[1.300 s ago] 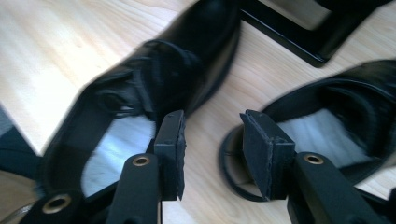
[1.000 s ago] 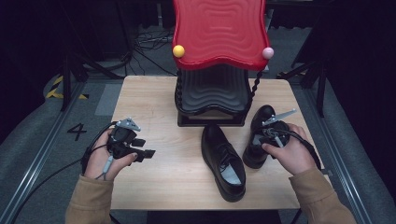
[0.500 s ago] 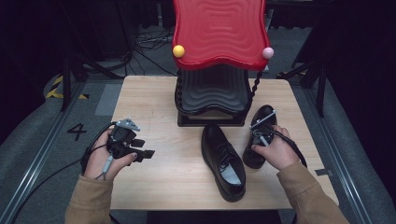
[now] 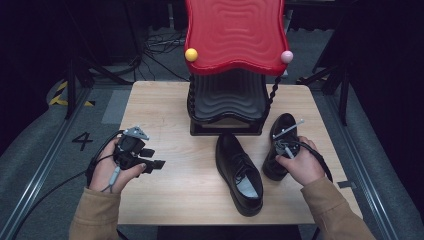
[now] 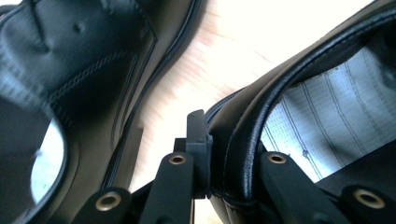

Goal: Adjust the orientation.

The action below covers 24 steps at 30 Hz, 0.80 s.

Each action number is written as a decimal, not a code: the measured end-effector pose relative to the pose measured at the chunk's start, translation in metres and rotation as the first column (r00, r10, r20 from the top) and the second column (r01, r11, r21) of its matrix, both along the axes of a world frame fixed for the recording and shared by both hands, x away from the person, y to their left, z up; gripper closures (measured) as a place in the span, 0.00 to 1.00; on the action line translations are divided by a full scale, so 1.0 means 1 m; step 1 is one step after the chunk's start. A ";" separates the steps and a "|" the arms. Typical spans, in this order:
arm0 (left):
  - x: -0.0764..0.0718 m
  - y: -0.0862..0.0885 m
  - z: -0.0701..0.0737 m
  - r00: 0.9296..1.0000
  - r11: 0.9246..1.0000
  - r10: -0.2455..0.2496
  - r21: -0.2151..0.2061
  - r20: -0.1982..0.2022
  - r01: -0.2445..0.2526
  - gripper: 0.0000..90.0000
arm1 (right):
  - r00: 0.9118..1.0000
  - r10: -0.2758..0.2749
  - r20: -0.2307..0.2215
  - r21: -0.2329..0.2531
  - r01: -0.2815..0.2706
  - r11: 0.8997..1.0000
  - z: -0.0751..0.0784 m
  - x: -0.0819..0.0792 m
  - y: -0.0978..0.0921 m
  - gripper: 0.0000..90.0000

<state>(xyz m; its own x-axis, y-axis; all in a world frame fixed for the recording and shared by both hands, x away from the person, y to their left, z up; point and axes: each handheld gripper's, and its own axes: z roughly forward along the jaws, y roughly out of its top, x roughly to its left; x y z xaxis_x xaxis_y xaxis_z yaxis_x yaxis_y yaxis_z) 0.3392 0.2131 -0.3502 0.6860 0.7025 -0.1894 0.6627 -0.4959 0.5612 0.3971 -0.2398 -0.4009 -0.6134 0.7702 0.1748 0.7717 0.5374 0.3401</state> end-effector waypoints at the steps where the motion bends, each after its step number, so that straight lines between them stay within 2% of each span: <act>1: 0.000 0.000 0.000 1.000 1.000 0.001 0.001 0.000 -0.001 0.48 | 1.000 0.009 0.003 -0.008 -0.009 1.000 0.002 -0.002 -0.001 0.90; 5: 0.001 -0.001 0.000 1.000 1.000 -0.003 0.001 -0.001 0.003 0.48 | 0.997 0.066 0.033 -0.035 -0.065 0.997 0.011 -0.017 -0.007 0.90; 6: 0.001 -0.001 0.000 1.000 1.000 -0.003 0.001 -0.001 0.003 0.48 | 0.997 0.066 0.033 -0.035 -0.065 0.997 0.011 -0.017 -0.007 0.90; 7: 0.001 -0.002 0.000 1.000 1.000 -0.003 0.001 -0.003 0.003 0.48 | 0.995 0.094 0.045 -0.045 -0.092 0.995 0.016 -0.025 -0.009 0.90; 8: 0.002 -0.002 0.000 1.000 1.000 -0.003 0.001 -0.004 0.003 0.48 | 0.995 0.094 0.045 -0.045 -0.092 0.995 0.016 -0.025 -0.009 0.90; 9: 0.002 -0.003 0.000 1.000 1.000 -0.005 0.003 -0.003 0.005 0.48 | 0.989 0.134 0.058 -0.053 -0.131 0.990 0.020 -0.033 -0.011 0.90; 11: 0.002 -0.004 0.000 1.000 1.000 -0.007 0.003 -0.002 0.007 0.48 | 0.987 0.150 0.061 -0.059 -0.146 0.988 0.022 -0.036 -0.011 0.90; 13: 0.002 -0.004 0.000 1.000 1.000 -0.009 0.002 -0.003 0.009 0.48 | 0.977 0.204 0.067 -0.067 -0.199 0.978 0.026 -0.046 -0.012 0.90; 14: 0.002 -0.004 0.000 1.000 1.000 -0.010 0.004 -0.002 0.010 0.48 | 0.965 0.254 0.065 -0.076 -0.249 0.966 0.028 -0.054 -0.012 0.90; 15: 0.002 -0.004 0.000 1.000 1.000 -0.010 0.005 -0.002 0.010 0.48 | 0.965 0.254 0.065 -0.076 -0.249 0.966 0.028 -0.054 -0.012 0.90; 16: 0.002 -0.004 0.000 1.000 1.000 -0.010 0.005 -0.002 0.010 0.48 | 0.960 0.272 0.062 -0.078 -0.267 0.961 0.029 -0.058 -0.012 0.90; 20: 0.002 -0.005 0.000 1.000 1.000 -0.010 0.003 -0.003 0.010 0.48 | 0.938 0.340 0.062 -0.098 -0.333 0.938 0.033 -0.074 -0.008 0.89; 21: 0.002 -0.005 0.000 1.000 1.000 -0.010 0.004 -0.003 0.010 0.48 | 0.930 0.362 0.062 -0.109 -0.354 0.929 0.035 -0.078 -0.006 0.89; 22: 0.002 -0.005 0.000 1.000 1.000 -0.010 0.004 -0.002 0.010 0.48 | 0.925 0.374 0.062 -0.114 -0.366 0.924 0.035 -0.079 -0.006 0.89; 23: 0.002 -0.005 0.000 1.000 1.000 -0.010 0.004 -0.002 0.010 0.48 | 0.914 0.400 0.064 -0.122 -0.390 0.913 0.036 -0.082 -0.004 0.89; 24: 0.002 -0.005 0.000 1.000 1.000 -0.010 0.003 -0.003 0.010 0.48 | 0.914 0.400 0.064 -0.122 -0.390 0.913 0.036 -0.082 -0.004 0.89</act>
<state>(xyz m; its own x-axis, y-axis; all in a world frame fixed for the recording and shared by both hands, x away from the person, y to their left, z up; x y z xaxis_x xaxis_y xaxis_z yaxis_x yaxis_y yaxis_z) 0.3412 0.2084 -0.3502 0.6926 0.6961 -0.1890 0.6591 -0.5043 0.5579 0.3154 -0.2442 -0.3650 -0.8802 0.4729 0.0399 0.4595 0.8283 0.3207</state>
